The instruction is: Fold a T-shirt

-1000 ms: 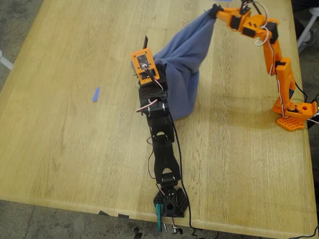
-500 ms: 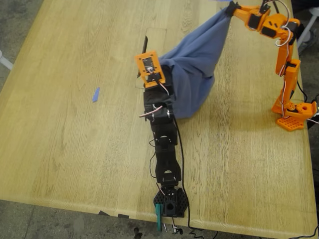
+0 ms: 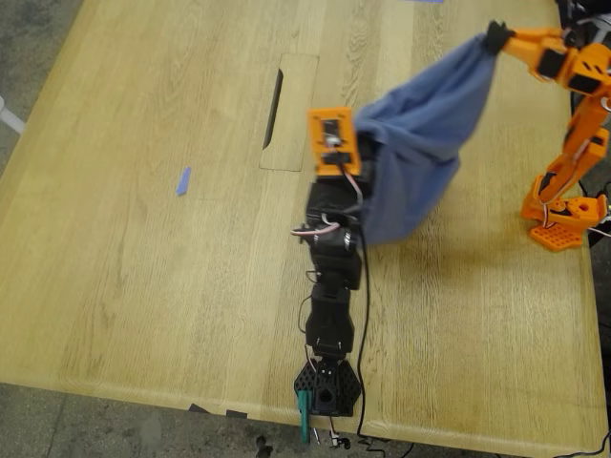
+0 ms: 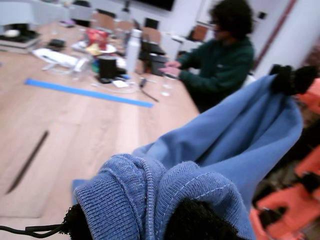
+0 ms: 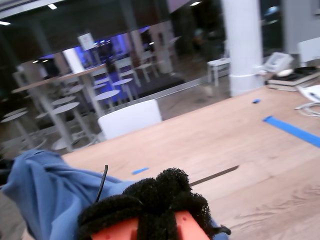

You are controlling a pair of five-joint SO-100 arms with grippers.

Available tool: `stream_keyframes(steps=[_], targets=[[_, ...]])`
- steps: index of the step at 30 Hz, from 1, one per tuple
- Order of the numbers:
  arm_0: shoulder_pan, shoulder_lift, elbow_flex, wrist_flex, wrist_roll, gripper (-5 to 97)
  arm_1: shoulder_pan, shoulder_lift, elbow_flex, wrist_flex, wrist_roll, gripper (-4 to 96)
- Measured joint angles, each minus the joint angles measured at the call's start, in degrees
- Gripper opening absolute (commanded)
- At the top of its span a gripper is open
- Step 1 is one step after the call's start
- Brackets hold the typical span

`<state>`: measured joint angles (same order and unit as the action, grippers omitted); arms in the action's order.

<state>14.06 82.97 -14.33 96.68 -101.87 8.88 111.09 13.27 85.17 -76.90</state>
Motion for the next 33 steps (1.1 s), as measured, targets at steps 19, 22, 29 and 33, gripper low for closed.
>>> stream_keyframes(steps=[19,22,29,33], targets=[[44.56,0.26,-2.2,7.65,-3.34,0,-22.06,24.61,23.82,9.49,-1.14,-0.3],[46.85,0.26,-2.2,8.35,-4.66,0,-25.58,27.6,30.15,9.67,-1.05,-0.3],[40.08,-2.64,-2.55,8.61,-7.65,0,-31.55,41.13,65.92,-7.82,0.26,-0.3],[33.75,-6.94,-0.53,8.61,-10.46,0,-31.73,43.33,79.1,-16.52,0.97,-0.3]])
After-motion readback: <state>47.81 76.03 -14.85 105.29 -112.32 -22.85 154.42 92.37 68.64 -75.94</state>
